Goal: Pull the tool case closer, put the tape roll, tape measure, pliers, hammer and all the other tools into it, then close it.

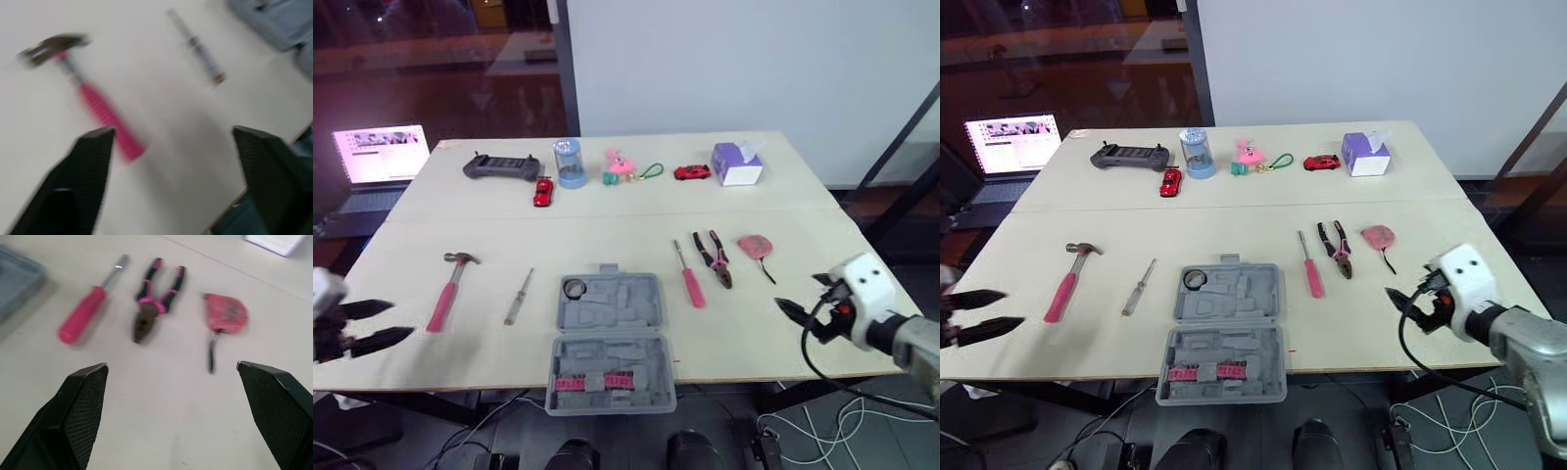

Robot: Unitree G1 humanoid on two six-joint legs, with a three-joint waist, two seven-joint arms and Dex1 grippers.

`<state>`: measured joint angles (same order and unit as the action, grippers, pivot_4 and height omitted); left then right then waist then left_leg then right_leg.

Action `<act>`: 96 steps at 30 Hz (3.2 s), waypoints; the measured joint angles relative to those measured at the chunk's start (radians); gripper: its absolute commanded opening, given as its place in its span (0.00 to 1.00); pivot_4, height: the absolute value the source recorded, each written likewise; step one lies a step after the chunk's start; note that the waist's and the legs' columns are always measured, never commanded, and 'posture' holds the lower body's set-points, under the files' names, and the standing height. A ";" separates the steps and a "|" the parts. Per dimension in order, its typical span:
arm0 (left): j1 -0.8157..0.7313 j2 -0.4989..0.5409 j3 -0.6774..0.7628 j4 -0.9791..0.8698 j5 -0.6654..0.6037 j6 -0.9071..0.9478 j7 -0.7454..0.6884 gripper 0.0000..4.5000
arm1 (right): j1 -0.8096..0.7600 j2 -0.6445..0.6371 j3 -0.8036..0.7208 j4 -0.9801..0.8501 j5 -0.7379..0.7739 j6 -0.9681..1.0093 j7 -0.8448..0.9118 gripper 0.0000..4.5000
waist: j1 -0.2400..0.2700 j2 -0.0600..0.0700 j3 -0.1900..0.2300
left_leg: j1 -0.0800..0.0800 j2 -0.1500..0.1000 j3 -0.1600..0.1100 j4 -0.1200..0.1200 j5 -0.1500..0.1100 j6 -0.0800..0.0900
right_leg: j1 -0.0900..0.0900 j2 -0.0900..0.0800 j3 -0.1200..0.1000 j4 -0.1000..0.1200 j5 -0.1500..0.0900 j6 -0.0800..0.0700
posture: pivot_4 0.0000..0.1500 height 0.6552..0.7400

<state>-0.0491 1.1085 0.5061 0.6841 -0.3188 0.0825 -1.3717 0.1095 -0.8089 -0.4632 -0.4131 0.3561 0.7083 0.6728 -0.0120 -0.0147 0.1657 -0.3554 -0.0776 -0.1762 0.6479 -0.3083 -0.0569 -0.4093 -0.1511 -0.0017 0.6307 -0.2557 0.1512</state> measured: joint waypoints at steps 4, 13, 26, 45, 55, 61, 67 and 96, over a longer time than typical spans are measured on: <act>0.072 0.038 0.073 0.125 0.002 -0.081 0.031 0.99 | 0.029 -0.032 -0.011 0.030 -0.002 -0.018 0.036 1.00 | -0.002 0.000 0.000 | 0.000 0.000 0.001 0.000 0.000 0.000 | 0.000 0.000 0.000 0.000 0.000 0.000 | 1.00 1.00; 0.154 -0.003 0.111 0.090 -0.023 -0.130 0.043 0.99 | 0.025 -0.036 0.026 0.054 -0.001 -0.038 0.062 1.00 | -0.002 0.000 0.000 | 0.000 0.001 0.001 0.000 0.000 0.000 | 0.000 0.000 0.000 0.000 0.000 0.000 | 1.00 1.00; 0.181 -0.392 -0.071 -0.727 -0.185 0.158 0.273 0.99 | -0.215 0.193 0.178 0.048 -0.081 0.167 -0.286 1.00 | -0.001 0.000 0.000 | -0.001 0.001 0.001 0.000 0.000 -0.001 | -0.001 0.000 0.001 -0.001 0.001 -0.002 | 1.00 1.00; 0.171 -0.511 -0.294 -1.260 -0.349 0.366 0.530 0.99 | -0.792 0.397 0.290 1.046 -0.304 -0.099 -0.655 1.00 | -0.008 0.003 0.000 | 0.000 0.001 0.005 0.000 0.004 -0.008 | -0.002 0.000 0.004 -0.002 0.001 -0.002 | 1.00 1.00; 0.181 -0.510 -0.299 -1.289 -0.351 0.372 0.569 1.00 | -0.952 0.384 0.250 1.402 -0.290 -0.278 -0.616 0.59 | -0.010 0.003 0.000 | 0.001 0.001 0.005 0.000 0.004 -0.008 | 0.000 0.001 0.004 -0.002 0.002 -0.003 | 1.00 1.00; 0.189 -0.502 -0.299 -1.289 -0.358 0.372 0.570 1.00 | -0.957 0.389 0.259 1.418 -0.285 -0.287 -0.587 0.01 | -0.001 0.003 -0.001 | 0.000 0.001 0.005 0.001 0.004 -0.008 | 0.000 0.000 0.004 -0.003 0.002 -0.003 | 1.00 1.00; 0.182 -0.501 -0.300 -1.288 -0.361 0.373 0.572 1.00 | -0.937 0.386 0.259 1.378 -0.282 -0.264 -0.586 0.01 | -0.001 0.003 -0.001 | 0.000 0.001 0.004 0.000 0.004 -0.008 | 0.000 0.000 0.004 -0.003 0.002 -0.003 | 1.00 1.00; 0.050 -0.461 -0.377 -1.146 -0.346 0.370 0.451 1.00 | 0.021 0.481 0.252 -0.223 -0.135 0.543 -0.560 0.01 | 0.005 0.008 0.000 | -0.001 0.001 0.003 -0.002 -0.001 0.000 | -0.001 0.001 0.004 -0.003 0.001 -0.002 | 1.00 1.00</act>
<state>0.0008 0.6477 0.1289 -0.4622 -0.6652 0.4528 -0.9206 0.1306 -0.3280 -0.2110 -0.6365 0.2209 1.2512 0.1124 -0.0073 -0.0065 0.1655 -0.3562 -0.0763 -0.1730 0.6463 -0.3089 -0.0567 -0.4107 -0.1500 0.0018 0.6272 -0.2546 0.1490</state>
